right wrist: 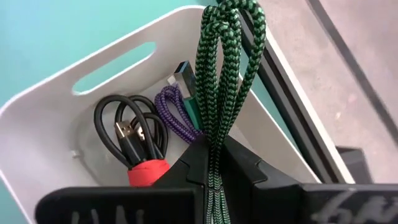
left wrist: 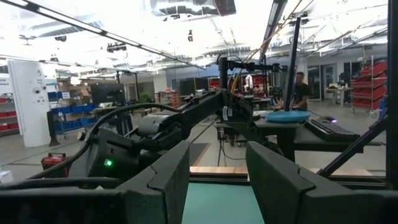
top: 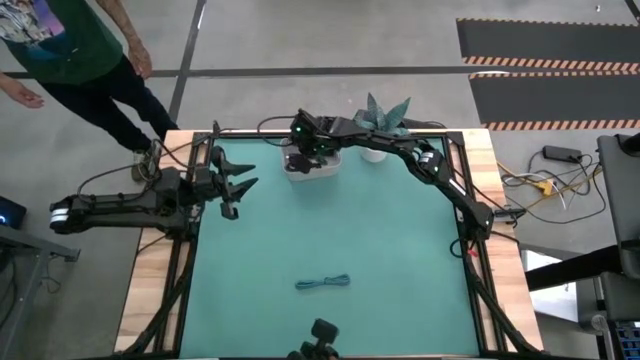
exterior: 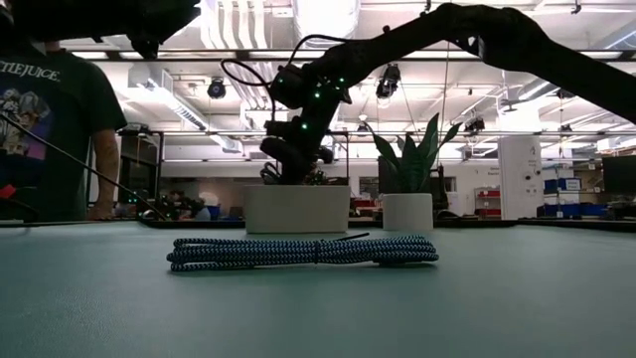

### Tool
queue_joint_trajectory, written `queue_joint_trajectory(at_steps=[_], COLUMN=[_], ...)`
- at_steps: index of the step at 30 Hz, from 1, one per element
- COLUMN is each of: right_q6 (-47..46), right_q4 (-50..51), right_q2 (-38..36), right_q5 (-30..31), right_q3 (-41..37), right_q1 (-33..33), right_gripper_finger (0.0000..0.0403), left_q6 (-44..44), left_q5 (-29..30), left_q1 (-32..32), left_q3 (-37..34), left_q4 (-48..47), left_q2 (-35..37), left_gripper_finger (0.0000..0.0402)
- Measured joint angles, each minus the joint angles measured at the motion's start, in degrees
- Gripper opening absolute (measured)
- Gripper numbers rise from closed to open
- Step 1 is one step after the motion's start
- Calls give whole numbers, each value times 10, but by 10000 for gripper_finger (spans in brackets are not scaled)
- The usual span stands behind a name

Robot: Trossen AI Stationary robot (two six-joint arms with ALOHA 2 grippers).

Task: Pick and place USB-C Cables
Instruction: Put the green charger cable into the white bin

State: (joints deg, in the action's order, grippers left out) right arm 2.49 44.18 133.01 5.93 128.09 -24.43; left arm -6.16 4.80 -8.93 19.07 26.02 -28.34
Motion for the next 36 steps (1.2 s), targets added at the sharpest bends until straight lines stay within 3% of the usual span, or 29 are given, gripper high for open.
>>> queue_joint_trajectory(at_steps=[9, 36], right_q6=[-84, -40], right_q4=[-2, -2], right_q2=[0, 2], right_q5=[1, 0], right_q3=[0, -3], right_q1=[0, -1], right_gripper_finger=[18, 22], left_q6=[0, 15], left_q5=[0, 0], left_q1=[0, 0], left_q3=[0, 0], left_q4=[-16, -31], left_q2=[5, 17], left_gripper_finger=[143, 143])
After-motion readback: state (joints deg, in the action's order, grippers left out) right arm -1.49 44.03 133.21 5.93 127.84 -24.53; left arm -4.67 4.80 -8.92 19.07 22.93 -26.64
